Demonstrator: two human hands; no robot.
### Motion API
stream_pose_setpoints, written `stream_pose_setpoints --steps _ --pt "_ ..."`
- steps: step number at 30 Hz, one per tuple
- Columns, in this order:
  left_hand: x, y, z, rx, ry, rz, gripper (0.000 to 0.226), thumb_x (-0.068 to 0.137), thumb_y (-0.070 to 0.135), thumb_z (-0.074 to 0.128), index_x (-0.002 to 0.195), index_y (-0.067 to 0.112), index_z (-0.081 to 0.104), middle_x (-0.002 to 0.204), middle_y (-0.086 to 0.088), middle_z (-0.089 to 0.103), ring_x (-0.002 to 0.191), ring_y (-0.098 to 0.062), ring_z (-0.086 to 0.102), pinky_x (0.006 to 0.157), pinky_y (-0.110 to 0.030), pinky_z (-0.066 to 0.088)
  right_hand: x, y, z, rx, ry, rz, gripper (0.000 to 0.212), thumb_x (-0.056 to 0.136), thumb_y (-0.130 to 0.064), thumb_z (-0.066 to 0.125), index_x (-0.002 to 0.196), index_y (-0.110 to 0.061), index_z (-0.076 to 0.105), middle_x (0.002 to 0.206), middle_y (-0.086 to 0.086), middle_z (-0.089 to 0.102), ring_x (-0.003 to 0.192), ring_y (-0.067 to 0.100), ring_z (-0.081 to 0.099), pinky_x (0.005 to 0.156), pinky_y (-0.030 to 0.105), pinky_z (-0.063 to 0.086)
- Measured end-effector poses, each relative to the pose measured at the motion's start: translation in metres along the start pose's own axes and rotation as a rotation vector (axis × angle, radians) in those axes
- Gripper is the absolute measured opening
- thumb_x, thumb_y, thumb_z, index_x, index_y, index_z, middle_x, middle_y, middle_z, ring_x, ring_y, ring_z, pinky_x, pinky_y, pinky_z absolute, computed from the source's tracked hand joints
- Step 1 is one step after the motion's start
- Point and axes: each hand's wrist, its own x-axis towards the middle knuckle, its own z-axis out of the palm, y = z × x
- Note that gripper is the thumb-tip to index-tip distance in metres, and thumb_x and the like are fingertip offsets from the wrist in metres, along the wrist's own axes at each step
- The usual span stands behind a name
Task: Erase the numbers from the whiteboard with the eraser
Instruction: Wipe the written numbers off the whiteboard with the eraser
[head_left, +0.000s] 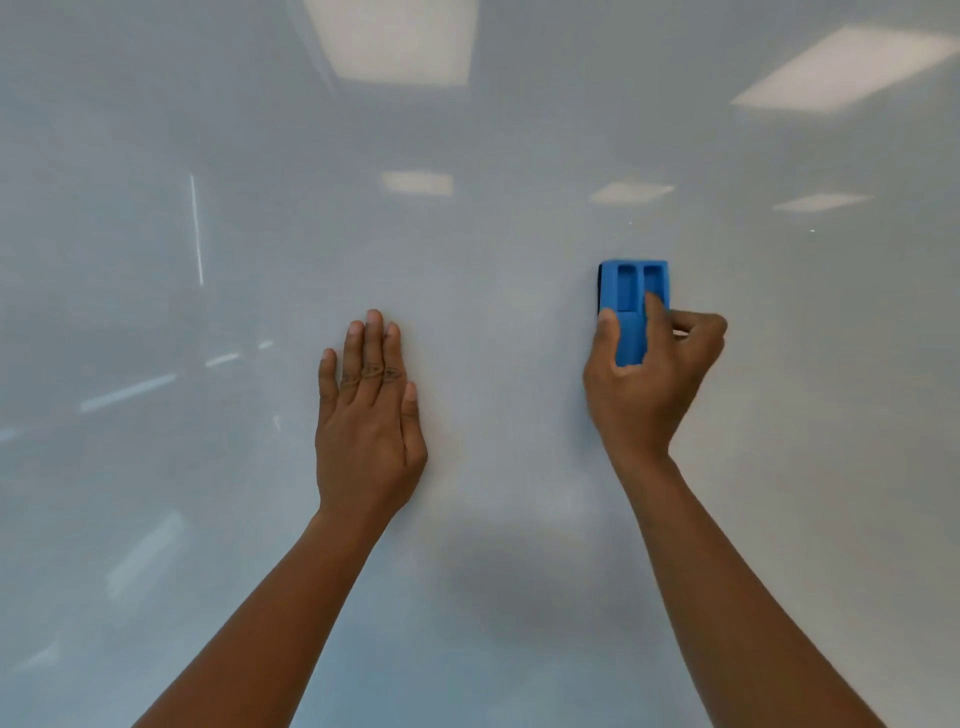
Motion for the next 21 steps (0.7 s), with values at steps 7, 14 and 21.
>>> stream_pose_setpoints --steps 7,14,21 --pt "-0.005 0.002 0.003 -0.003 -0.03 -0.01 0.057 0.105 0.022 0.028 0.158 0.005 0.02 0.167 -0.009 0.015 0.156 -0.022 0.009 0.128 -0.044 0.007 0.023 -0.095 0.057 0.044 -0.151 -0.22 0.04 0.086 -0.028 0.067 0.116 -0.002 0.065 0.104 0.022 0.05 0.095 0.033 0.048 0.077 0.042 0.049" --pt "-0.025 -0.047 -0.02 0.073 -0.02 -0.057 0.055 0.105 0.021 0.03 0.157 0.005 0.025 0.166 -0.007 0.02 0.155 -0.022 0.016 0.127 -0.043 0.011 -0.034 -0.072 0.034 0.001 -0.311 -0.398 0.041 0.084 -0.028 0.07 0.116 -0.003 0.065 0.101 0.021 0.052 0.091 0.035 0.051 0.074 0.046 0.051" --pt "-0.036 -0.072 -0.033 0.1 -0.072 -0.061 0.055 0.105 0.021 0.027 0.158 0.007 0.022 0.167 -0.006 0.017 0.156 -0.021 0.012 0.127 -0.043 0.011 0.041 -0.098 0.064 -0.053 -0.042 -0.05 0.042 0.091 -0.035 0.055 0.119 -0.005 0.061 0.111 0.02 0.049 0.1 0.03 0.047 0.077 0.04 0.052"
